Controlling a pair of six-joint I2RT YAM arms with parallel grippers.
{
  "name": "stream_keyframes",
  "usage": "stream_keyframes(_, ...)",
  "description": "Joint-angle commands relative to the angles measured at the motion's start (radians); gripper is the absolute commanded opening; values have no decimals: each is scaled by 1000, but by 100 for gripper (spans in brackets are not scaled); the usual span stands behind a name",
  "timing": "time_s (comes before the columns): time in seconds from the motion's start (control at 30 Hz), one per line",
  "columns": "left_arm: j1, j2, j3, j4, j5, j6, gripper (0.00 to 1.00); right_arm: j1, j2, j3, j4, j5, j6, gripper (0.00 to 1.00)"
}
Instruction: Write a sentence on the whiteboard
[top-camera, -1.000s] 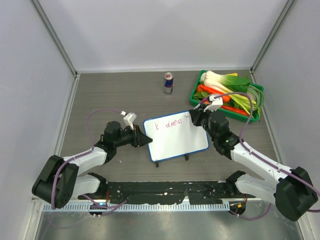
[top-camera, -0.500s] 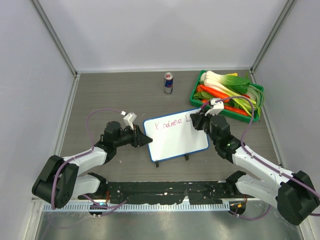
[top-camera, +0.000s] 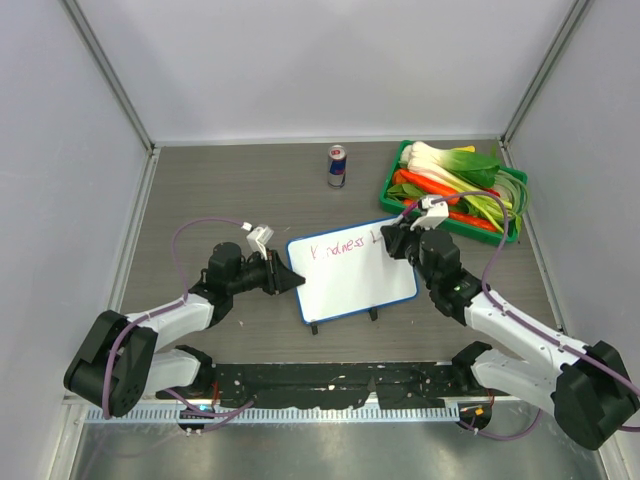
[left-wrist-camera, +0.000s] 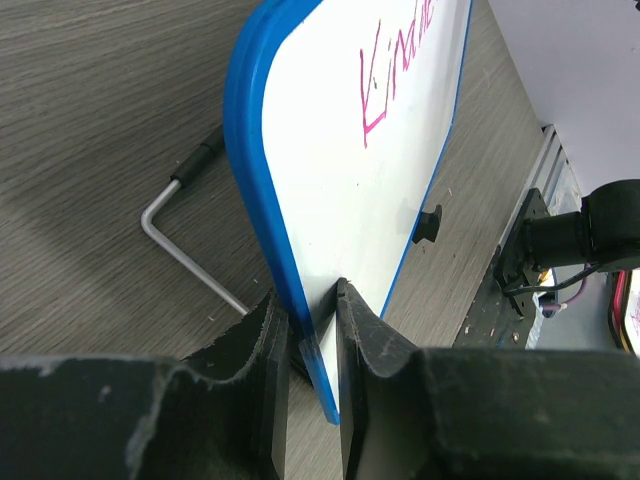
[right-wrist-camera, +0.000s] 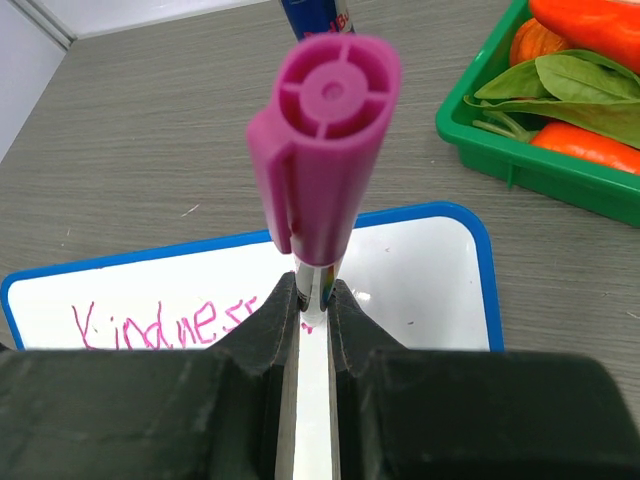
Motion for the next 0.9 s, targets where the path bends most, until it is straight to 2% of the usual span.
stream_keyframes(0.0,-11,14,12,-26,-22,62,0,-3,15,56,28,49,-8,1)
stream_keyframes(0.47,-9,14,14,-27,-23,64,0,-2,14,64,-4,101,-2,1)
stream_keyframes(0.87,-11,12,14,-26,-23,65,0,-3,-3,38,-42,47,-8,1)
